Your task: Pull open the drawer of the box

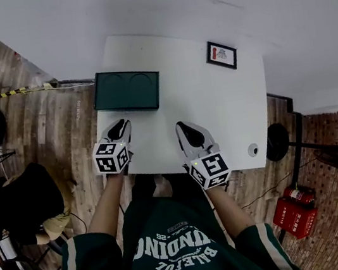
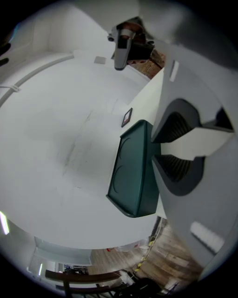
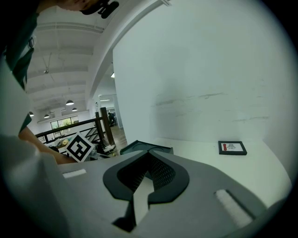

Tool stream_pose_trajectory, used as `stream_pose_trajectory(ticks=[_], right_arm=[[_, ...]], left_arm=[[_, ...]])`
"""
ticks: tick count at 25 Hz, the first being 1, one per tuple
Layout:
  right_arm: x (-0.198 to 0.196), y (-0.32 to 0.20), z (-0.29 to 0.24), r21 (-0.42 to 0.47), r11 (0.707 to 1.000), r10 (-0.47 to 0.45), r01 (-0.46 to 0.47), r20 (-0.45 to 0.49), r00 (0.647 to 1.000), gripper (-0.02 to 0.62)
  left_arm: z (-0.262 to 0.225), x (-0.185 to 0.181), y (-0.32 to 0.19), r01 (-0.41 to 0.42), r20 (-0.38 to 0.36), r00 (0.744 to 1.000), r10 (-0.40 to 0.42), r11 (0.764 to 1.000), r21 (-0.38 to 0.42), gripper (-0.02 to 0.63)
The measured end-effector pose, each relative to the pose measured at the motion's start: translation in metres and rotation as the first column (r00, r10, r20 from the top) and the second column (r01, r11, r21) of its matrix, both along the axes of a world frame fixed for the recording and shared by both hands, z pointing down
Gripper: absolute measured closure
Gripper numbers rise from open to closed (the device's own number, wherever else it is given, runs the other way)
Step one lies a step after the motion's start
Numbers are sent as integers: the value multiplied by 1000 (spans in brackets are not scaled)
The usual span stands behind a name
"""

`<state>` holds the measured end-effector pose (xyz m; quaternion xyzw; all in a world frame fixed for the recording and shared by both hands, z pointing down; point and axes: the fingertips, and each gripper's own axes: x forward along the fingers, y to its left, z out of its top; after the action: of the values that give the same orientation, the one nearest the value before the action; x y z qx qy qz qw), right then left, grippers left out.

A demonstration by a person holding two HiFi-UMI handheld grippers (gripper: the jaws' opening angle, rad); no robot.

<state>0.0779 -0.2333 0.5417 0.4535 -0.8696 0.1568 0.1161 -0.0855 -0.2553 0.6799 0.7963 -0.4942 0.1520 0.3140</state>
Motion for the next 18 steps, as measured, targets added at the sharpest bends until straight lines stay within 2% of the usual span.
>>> stream_pose_trajectory(ticks=[5, 10, 18], right_arm=[[8, 3, 12, -27, 1000, 12, -12, -6, 1000, 594], [21, 6, 19, -50, 998, 39, -40, -14, 999, 594], [37, 9, 19, -59, 995, 80, -80, -3, 997, 594]], left_arm=[[27, 3, -15, 42, -24, 999, -44, 995, -91, 442], [49, 0, -32, 84, 0, 996, -85, 984, -160, 442], [62, -8, -37, 133, -7, 991, -137, 971, -197, 452]])
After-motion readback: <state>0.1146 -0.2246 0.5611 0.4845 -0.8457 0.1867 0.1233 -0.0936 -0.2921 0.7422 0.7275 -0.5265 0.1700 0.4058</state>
